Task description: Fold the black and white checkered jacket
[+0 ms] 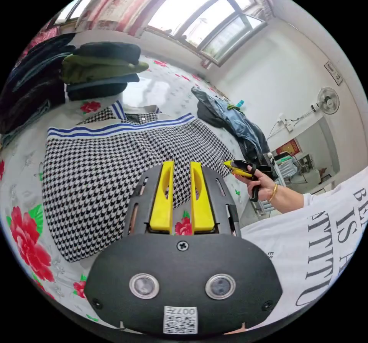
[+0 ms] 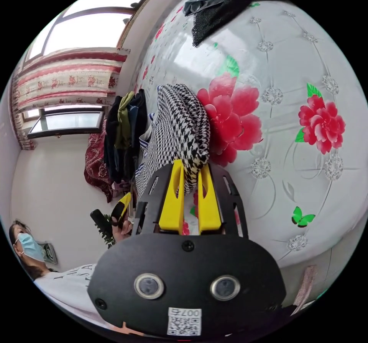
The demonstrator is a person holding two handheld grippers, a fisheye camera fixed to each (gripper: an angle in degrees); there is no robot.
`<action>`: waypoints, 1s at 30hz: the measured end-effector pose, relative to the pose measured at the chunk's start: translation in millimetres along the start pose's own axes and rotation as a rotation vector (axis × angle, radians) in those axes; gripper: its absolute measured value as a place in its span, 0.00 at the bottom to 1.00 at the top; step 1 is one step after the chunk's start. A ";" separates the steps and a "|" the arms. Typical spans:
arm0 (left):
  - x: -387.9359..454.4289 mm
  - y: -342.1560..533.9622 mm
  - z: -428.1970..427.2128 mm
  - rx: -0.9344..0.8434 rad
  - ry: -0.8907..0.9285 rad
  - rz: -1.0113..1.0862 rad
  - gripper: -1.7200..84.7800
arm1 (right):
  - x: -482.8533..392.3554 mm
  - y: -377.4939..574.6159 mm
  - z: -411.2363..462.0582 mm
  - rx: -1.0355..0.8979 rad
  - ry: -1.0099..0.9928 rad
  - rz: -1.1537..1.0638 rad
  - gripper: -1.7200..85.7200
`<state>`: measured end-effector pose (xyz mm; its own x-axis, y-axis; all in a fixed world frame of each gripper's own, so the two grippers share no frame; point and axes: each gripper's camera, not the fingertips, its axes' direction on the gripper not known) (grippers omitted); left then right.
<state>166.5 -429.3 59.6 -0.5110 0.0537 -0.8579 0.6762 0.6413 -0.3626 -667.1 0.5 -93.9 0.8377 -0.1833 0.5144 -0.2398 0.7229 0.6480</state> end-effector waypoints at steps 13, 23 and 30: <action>-4.8 -2.4 98.4 -0.235 -0.034 0.017 0.02 | -208.3 -13.5 -10.8 -0.051 0.095 -0.541 0.03; -42.0 50.9 30.0 0.003 -0.054 -0.108 0.01 | -440.6 181.8 220.5 -0.501 0.386 -1.682 0.04; -137.6 205.1 -31.3 0.095 0.212 -0.539 0.06 | -355.6 170.7 392.5 -0.980 0.183 -1.336 0.09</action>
<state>358.9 -281.2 114.7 -0.8841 -0.1028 -0.4558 0.3313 0.5500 -0.7666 -1198.5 -72.5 54.2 0.2452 -0.9510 -0.1885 0.9634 0.2607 -0.0621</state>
